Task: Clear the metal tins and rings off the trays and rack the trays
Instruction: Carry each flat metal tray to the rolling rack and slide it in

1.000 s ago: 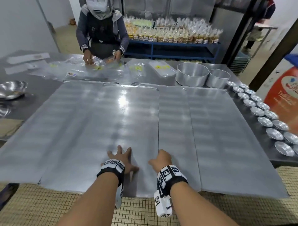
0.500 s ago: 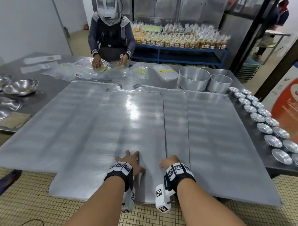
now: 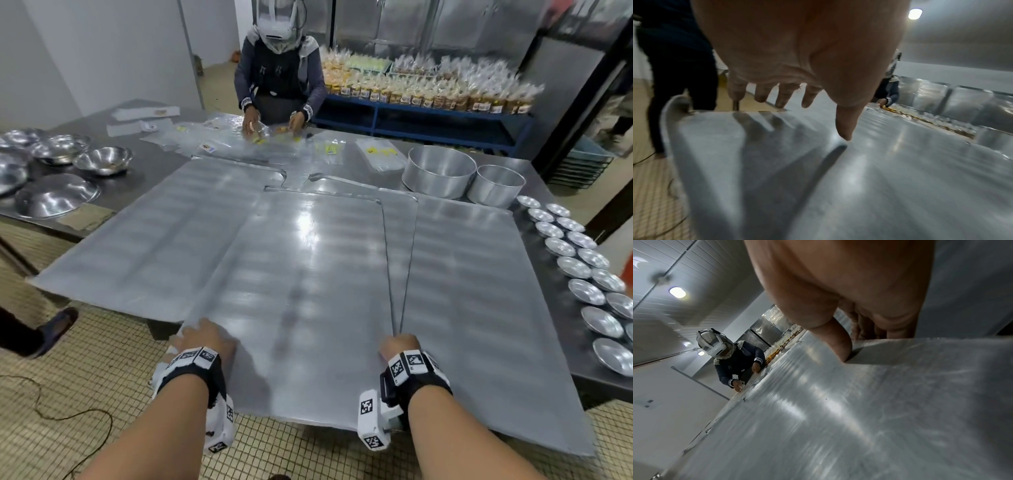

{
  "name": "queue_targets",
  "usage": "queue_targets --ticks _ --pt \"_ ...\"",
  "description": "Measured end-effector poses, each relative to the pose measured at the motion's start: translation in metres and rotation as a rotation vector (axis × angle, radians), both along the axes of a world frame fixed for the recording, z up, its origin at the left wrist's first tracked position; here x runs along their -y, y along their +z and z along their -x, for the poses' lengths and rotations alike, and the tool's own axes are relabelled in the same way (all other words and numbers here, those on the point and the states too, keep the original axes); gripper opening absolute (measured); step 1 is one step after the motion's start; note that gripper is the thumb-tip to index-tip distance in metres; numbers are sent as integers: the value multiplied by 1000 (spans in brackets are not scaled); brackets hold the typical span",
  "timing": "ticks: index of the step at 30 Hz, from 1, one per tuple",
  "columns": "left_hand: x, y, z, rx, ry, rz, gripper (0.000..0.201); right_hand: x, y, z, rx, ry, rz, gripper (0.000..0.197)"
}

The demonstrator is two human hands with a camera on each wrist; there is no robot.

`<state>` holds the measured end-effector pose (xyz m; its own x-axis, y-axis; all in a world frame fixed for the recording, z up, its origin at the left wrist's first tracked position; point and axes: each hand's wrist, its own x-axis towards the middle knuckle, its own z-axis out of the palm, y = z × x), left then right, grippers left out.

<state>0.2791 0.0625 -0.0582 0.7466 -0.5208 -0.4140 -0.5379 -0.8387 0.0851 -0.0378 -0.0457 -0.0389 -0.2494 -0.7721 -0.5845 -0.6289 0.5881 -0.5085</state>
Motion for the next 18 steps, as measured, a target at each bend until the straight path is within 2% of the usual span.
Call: queue_targets --ticks 2,5,7,11,15,18 --pt "-12 -8 -7 -20 100 18 89 -3 1 12 -4 -17 11 16" --pt "-25 -27 -14 -103 187 62 118 -7 -1 25 -24 -22 11 14" --pt "-32 -24 -11 -172 220 108 113 -10 -2 31 -26 -28 13 14" --pt "-40 -8 -8 -288 309 228 77 -12 -4 40 9 -54 26 26" --pt "-38 -3 -18 -357 429 290 90 -15 3 31 29 -67 39 24" --pt "-44 2 -33 -332 447 310 87 -18 12 14 -30 -46 12 13"
